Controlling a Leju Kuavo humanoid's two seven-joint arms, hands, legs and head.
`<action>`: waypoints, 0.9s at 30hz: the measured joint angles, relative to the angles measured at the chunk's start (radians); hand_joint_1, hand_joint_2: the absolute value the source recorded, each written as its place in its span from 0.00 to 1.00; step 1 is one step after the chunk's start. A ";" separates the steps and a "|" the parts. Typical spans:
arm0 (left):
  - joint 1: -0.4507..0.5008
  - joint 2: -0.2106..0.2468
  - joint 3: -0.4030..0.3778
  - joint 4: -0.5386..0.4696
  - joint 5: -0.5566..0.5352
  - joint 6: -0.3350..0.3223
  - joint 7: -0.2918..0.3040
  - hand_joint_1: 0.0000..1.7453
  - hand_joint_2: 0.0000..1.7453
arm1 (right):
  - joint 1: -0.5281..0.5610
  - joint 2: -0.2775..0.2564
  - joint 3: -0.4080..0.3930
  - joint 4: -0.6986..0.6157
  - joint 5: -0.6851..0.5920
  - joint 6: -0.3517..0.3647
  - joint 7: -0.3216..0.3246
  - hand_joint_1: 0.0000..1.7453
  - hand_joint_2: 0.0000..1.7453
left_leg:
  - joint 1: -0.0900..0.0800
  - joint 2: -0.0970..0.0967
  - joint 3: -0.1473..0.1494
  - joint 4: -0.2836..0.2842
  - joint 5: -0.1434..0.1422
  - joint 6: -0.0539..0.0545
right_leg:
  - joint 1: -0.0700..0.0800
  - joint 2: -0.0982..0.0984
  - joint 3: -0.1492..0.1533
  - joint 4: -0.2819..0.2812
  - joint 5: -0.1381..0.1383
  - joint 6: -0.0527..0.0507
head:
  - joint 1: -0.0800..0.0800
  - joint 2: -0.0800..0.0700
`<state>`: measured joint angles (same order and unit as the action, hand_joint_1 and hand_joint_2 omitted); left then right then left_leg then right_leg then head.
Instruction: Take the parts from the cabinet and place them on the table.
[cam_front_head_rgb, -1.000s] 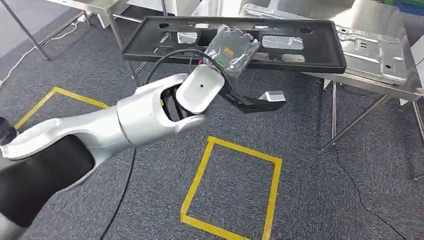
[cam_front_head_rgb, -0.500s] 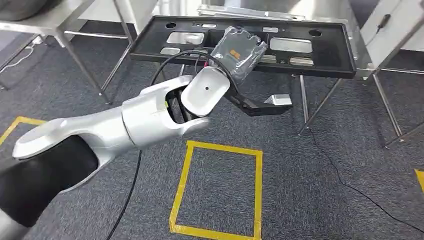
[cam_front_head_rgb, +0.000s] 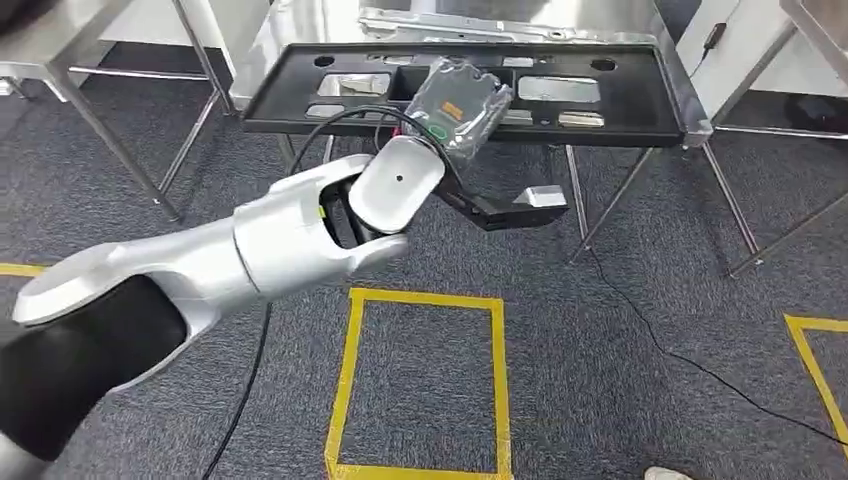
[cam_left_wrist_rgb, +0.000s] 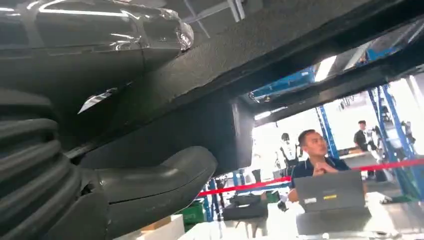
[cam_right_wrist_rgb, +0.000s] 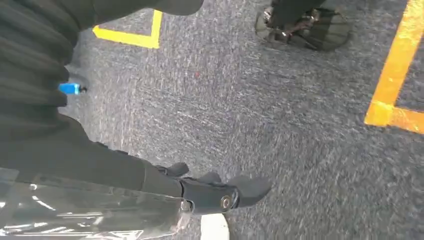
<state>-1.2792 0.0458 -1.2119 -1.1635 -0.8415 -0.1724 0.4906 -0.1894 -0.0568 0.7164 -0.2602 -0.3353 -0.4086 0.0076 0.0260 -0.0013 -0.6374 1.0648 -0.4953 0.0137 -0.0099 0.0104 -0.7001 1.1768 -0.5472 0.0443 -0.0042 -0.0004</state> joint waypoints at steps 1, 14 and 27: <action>0.002 0.001 0.000 0.000 0.000 -0.002 0.005 1.00 1.00 | 0.000 0.000 0.000 0.000 0.000 0.000 0.000 0.00 1.00 | -0.001 0.004 0.002 0.000 -0.002 0.002 | 0.000 -0.004 -0.044 0.081 -0.032 0.003 | 0.006 0.000; 0.014 0.009 0.011 -0.016 -0.031 -0.049 0.111 1.00 1.00 | 0.032 0.000 0.000 0.000 -0.006 -0.006 -0.003 0.00 1.00 | -0.008 0.005 0.019 0.031 -0.066 -0.034 | 0.010 -0.010 0.071 -0.180 0.109 -0.058 | 0.004 0.000; 0.038 0.042 0.024 -0.006 -0.030 -0.068 0.124 1.00 1.00 | 0.030 0.015 0.000 0.001 -0.001 -0.005 -0.003 0.00 1.00 | -0.010 0.000 -0.008 0.005 0.000 -0.010 | 0.013 -0.001 0.071 -0.136 0.068 -0.034 | -0.023 0.000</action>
<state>-1.2411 0.0881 -1.1879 -1.1696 -0.8713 -0.2407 0.6149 -0.1593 -0.0420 0.7164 -0.2594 -0.3365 -0.4131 0.0050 0.0156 -0.0009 -0.6455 1.0700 -0.4953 0.0033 0.0034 0.0090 -0.6295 1.0409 -0.4790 0.0098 -0.0271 -0.0004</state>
